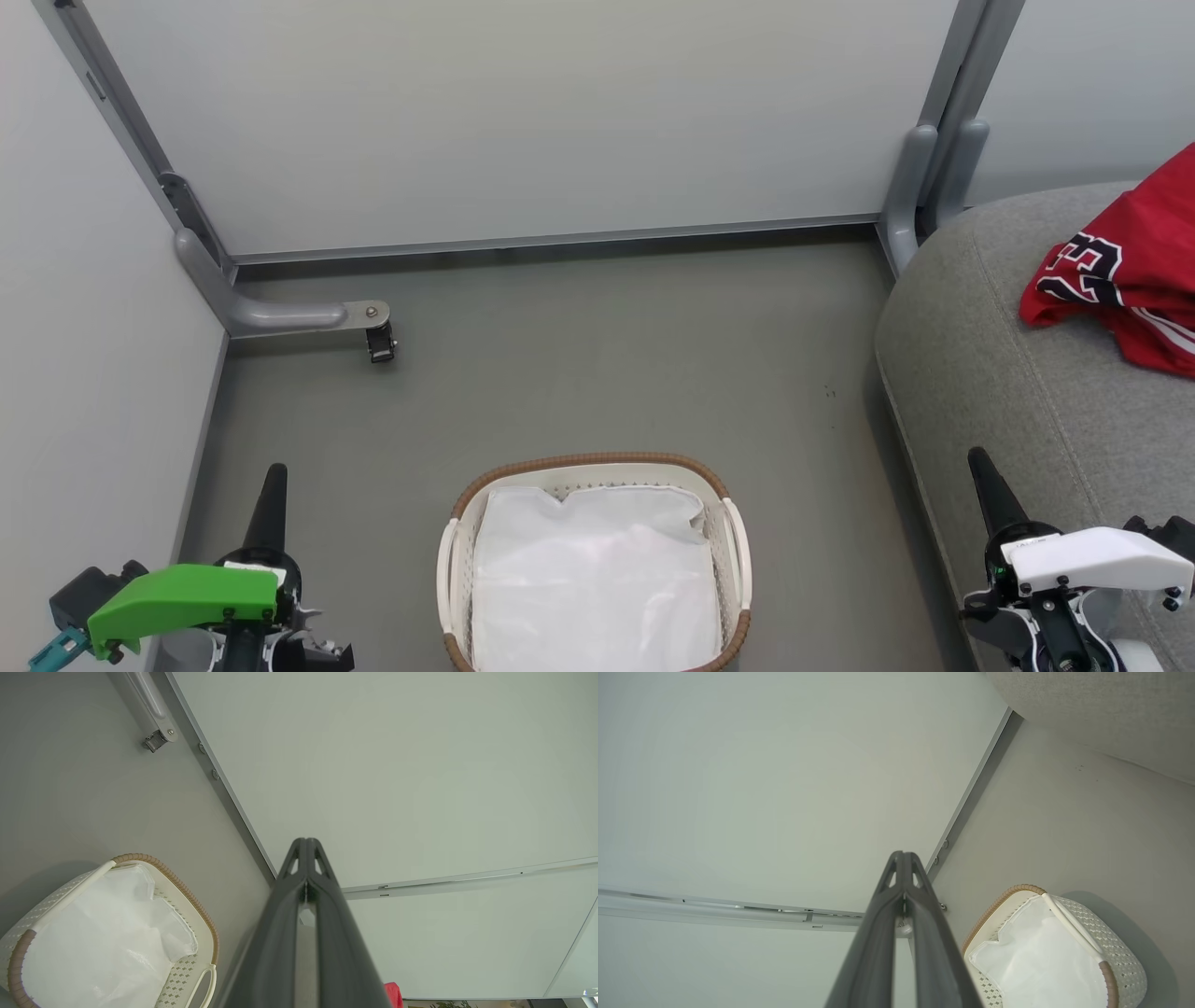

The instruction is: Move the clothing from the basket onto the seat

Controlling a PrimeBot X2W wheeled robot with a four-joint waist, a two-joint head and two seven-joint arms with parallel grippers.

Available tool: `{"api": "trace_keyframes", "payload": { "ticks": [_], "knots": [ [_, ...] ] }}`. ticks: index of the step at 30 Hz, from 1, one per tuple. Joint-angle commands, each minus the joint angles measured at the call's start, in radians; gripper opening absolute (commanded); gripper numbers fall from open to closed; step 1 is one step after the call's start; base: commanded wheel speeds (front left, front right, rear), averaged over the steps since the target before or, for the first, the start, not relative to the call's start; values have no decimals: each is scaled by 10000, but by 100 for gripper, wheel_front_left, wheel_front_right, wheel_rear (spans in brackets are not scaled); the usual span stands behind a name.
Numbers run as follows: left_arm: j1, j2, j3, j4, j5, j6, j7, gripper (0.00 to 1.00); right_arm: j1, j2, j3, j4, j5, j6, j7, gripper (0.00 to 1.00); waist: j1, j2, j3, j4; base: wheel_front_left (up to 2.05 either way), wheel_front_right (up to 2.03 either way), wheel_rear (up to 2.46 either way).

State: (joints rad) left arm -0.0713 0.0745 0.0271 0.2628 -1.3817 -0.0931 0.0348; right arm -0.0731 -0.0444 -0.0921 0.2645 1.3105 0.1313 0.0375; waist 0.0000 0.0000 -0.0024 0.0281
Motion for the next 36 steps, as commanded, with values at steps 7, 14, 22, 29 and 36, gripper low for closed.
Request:
{"api": "trace_keyframes", "payload": {
  "ticks": [7,14,22,29,36],
  "knots": [
    [-276,-68,250,-115,-591,-141,211,0,-230,-66,-88,-128,761,-6,208,0,0,0,11,-54,0,0,0],
    [-308,-111,402,-142,-1042,-205,367,0,-269,-70,-124,-154,1322,-7,357,0,0,0,21,-104,0,0,0],
    [-361,-143,588,-165,-1495,-275,514,0,-310,-77,-162,-175,1923,-7,515,0,0,0,32,-160,0,0,0],
    [-399,-183,719,-178,-1850,-334,645,0,-368,-81,-194,-196,2409,-8,628,0,0,0,41,-209,0,0,0],
    [-451,-224,867,-190,-2237,-403,786,0,-393,-86,-228,-216,2889,-8,753,0,0,0,51,-259,0,0,0]
  ]
}}
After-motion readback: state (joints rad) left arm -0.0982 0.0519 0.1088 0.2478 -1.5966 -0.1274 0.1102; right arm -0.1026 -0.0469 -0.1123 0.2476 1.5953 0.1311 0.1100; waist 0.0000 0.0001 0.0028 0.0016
